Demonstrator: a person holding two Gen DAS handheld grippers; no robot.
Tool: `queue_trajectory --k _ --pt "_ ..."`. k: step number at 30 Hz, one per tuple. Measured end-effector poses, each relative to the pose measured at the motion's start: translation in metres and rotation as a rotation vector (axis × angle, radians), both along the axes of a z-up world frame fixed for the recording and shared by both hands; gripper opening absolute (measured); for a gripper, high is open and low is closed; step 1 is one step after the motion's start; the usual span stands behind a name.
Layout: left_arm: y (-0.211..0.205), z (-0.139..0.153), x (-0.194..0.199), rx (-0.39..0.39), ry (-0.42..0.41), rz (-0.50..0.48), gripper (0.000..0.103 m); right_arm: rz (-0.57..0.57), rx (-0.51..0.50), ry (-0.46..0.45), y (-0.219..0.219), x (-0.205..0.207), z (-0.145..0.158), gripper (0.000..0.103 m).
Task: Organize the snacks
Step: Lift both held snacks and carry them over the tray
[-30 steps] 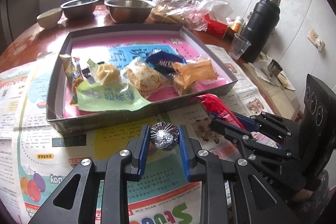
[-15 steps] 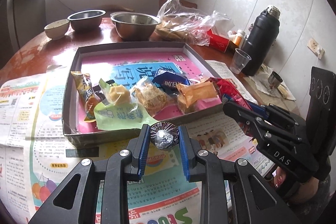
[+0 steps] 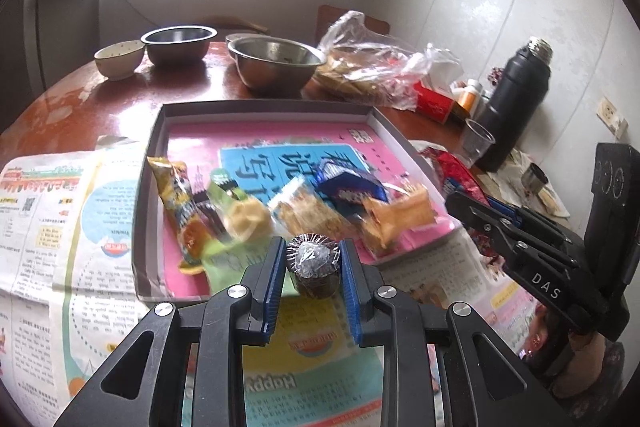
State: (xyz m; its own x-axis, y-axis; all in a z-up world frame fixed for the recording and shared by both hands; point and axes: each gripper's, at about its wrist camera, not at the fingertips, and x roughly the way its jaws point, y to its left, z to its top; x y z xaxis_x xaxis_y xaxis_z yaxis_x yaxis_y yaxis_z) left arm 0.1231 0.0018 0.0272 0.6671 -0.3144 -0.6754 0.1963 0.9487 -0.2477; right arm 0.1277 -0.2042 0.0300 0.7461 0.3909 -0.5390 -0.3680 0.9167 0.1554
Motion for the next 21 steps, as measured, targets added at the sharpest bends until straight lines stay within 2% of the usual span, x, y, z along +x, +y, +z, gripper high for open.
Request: queue_trajectory --k 9,19,21 --pt "0.011 -0.004 0.028 -0.005 -0.005 0.041 0.028 -0.064 0.037 0.03 -0.018 0.031 -0.006 0.019" --pt "0.013 -0.007 0.048 -0.038 -0.022 0.048 0.028 -0.094 0.05 0.054 -0.024 0.045 -0.011 0.02" --pt "0.011 -0.007 0.048 -0.024 -0.028 0.046 0.028 -0.098 0.05 0.059 -0.024 0.047 -0.013 0.02"
